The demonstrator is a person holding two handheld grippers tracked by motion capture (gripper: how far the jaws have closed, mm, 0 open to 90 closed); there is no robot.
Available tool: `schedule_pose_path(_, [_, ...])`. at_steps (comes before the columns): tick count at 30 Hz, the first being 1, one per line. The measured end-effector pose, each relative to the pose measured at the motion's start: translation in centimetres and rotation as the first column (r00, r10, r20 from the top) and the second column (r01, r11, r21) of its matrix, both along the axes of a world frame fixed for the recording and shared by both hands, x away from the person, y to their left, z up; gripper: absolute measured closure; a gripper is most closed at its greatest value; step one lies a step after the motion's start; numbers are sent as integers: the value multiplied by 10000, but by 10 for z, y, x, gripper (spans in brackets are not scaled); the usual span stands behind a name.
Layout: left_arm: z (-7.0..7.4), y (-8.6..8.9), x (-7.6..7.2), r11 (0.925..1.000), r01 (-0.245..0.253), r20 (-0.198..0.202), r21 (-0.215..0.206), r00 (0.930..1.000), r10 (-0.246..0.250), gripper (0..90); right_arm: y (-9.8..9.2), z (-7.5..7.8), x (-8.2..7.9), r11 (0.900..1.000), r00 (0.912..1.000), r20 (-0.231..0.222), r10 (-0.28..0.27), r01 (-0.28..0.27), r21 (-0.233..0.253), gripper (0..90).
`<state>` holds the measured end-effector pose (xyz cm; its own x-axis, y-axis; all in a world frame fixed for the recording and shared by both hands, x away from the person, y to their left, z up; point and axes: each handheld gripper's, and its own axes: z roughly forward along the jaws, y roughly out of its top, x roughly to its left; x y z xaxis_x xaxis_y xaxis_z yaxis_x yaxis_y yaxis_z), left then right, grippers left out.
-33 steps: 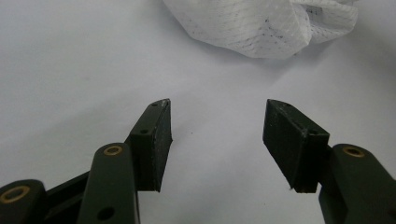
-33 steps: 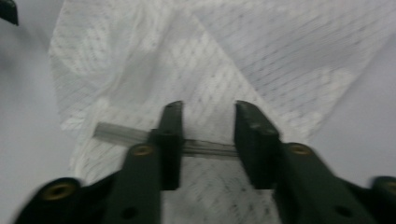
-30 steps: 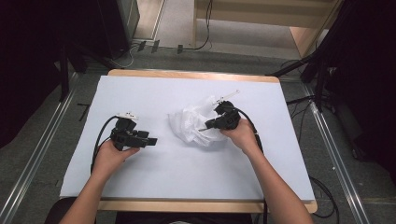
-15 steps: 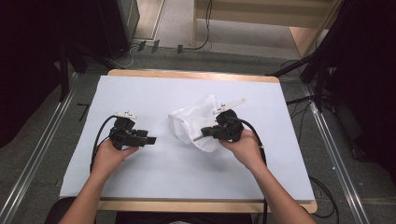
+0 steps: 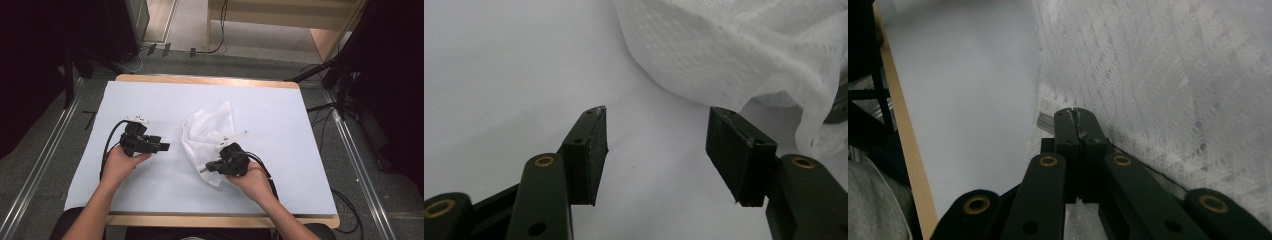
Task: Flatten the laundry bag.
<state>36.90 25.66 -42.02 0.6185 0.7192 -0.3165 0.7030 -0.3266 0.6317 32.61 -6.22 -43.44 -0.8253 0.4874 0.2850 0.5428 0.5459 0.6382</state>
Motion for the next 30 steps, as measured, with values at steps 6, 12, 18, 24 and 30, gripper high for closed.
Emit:
schedule_pose_path(6, [11,-8,8,10000,-3,322,31,9995,2,415,11,-9,-10,9997,9997,-48,230,-231,-88,900])
schedule_pose_path(12, [21,-20,14,9998,174,439,43,9989,-175,405,12,3,-16,9997,9998,-2,204,-204,111,760])
schedule_pose_path(18, [31,-31,20,9993,303,488,222,9983,-314,405,-9,39,-16,9981,9979,616,-177,140,601,713])
schedule_pose_path(24, [21,-42,30,9993,334,121,189,9994,-336,407,-20,57,9,9967,9902,1240,-645,577,578,651])
schedule_pose_path(30, [6,-45,35,9998,205,-377,46,9991,-204,448,-14,50,45,9949,9809,1668,-1003,969,283,511])
